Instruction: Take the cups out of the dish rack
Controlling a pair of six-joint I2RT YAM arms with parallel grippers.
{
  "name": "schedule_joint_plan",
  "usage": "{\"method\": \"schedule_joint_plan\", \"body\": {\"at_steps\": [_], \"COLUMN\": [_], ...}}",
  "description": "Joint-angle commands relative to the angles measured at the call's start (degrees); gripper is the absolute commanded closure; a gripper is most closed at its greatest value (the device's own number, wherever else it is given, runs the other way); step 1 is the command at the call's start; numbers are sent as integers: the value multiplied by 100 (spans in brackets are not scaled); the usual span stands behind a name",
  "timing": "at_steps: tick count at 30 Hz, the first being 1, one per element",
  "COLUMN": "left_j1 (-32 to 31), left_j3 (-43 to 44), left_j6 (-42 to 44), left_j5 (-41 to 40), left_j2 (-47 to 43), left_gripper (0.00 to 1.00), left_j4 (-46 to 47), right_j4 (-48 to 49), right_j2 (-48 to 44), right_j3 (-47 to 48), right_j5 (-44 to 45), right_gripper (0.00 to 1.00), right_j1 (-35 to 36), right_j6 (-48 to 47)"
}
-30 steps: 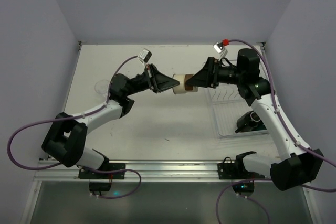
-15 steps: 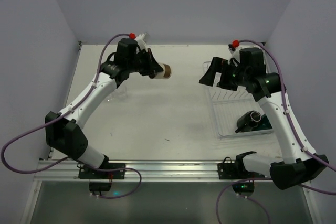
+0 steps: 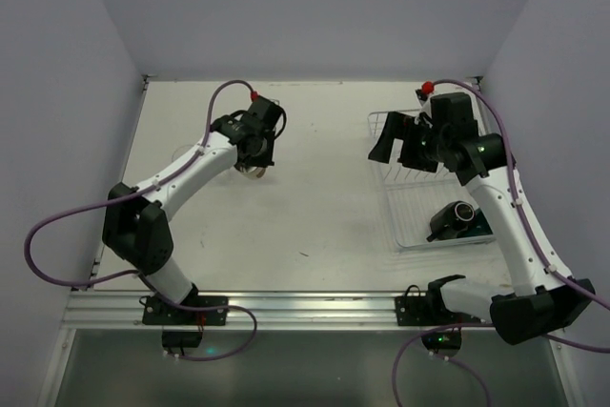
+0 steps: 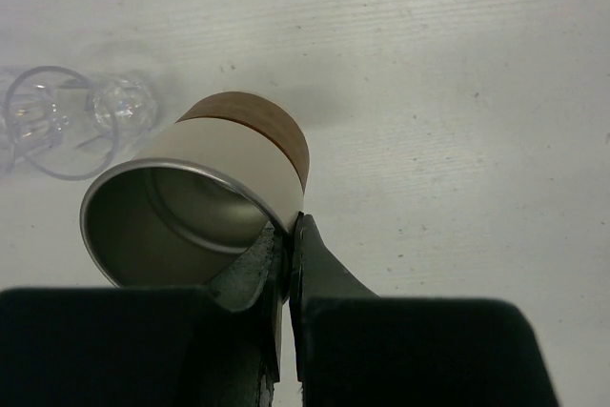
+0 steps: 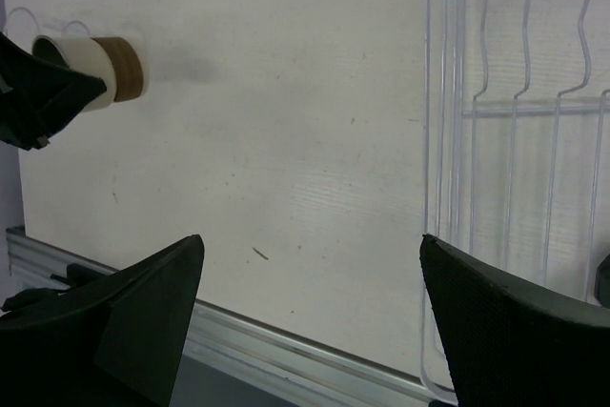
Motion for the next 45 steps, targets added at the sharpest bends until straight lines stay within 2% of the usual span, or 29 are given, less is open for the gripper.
{"method": "schedule_joint_plan", "body": {"at_steps": [1,27,45], "left_j1": [45,318,450], "left_j3": [106,756,835], "left_j6": [186,282,300], "left_j5": [-672,-452,-320], "left_j2": [83,1332,1587], "left_gripper": [100,100,100], "left_j4": [-90,60,130], "right_j4": [-31,153,250], "right_j2": [-153,-338,-312], "right_j3": [-154,-699,-866], "right_j5": [169,274,265], "right_gripper": [4,4,4], "right_j1": [-6,3,-6], "right_j6": [-88,-141,-176]}}
